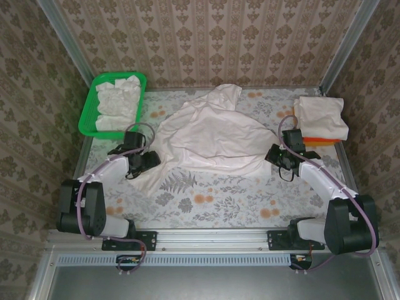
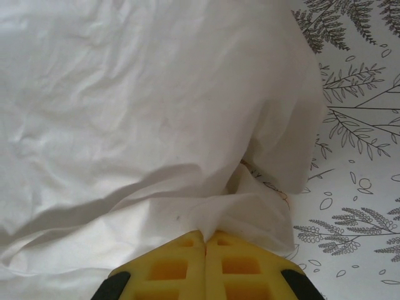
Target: Fold and stack the t-shirts
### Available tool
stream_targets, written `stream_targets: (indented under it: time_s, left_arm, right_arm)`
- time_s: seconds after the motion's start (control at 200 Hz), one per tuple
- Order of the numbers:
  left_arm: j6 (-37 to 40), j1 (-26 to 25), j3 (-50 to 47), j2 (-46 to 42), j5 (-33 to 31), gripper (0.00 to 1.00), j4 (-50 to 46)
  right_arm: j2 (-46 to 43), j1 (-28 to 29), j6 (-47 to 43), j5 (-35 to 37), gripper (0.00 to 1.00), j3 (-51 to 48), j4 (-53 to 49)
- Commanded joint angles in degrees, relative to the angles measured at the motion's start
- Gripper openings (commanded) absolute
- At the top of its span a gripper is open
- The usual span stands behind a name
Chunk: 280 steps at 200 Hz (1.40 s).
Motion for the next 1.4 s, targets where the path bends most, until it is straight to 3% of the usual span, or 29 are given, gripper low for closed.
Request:
stream_targets:
  time_s: [0.0,0.35,0.45,0.555,0.595,0.955,1.075,1.155,1.24,1.28,1.395]
  left_arm:
    - [2.64,0.11,-0.7,0.02,3.44,0.76,1.79]
    - [2.16,-1.3,-0.26,2.49,5.45,0.63,3.5]
    - [2.83,-1.39,-0.69,3.02,5.38,0.39,3.37]
    - [0.7,-2.98,-0.55,4.0,5.25,0.07,3.43]
    - [-0.64,-4.29,-0.43,3.9,4.27,0.0,3.28]
    - [-22.89,-14.7,-6.87,-5.87,-7.43,0.0,7.12]
    - [-22.84,-14.42,-7.98,-8.75,-10.58,0.38,4.62]
    - [-20.75,-12.07,-8.31,-9.83,-10.35,0.55,2.82]
    - [-18.4,-8.68,-9.02,-10.59,-5.89,0.73,3.92]
    - [-16.63,-7.52,-8.93,-10.52,-3.75,0.8,4.38]
    - [-10.0,-6.07,-7.14,-8.35,3.87,0.87,6.48]
  right_arm:
    - [0.34,-0.25,0.19,-1.12,0.0,1.07,1.17]
    - [0.77,-0.25,-0.28,-1.78,0.0,1.74,1.69]
    - [0.77,-0.34,-0.68,-1.43,0.0,1.52,1.8]
    - [1.53,-0.9,-1.39,-1.42,0.0,1.98,2.22]
    - [2.06,-1.32,-1.7,-1.25,0.0,2.45,2.48]
    - [10.8,-7.07,-5.79,-2.07,0.0,14.28,4.26]
    - [9.57,-7.37,-6.47,-2.55,0.0,13.57,2.51]
    - [7.55,-7.37,-5.39,-3.66,0.0,10.09,2.12]
    - [2.88,-7.37,-3.22,-3.01,0.0,4.92,2.34]
    - [0.79,-7.37,-2.24,-1.99,0.0,2.37,2.34]
    - [-3.55,-7.37,-1.38,-0.02,0.0,-2.55,1.83]
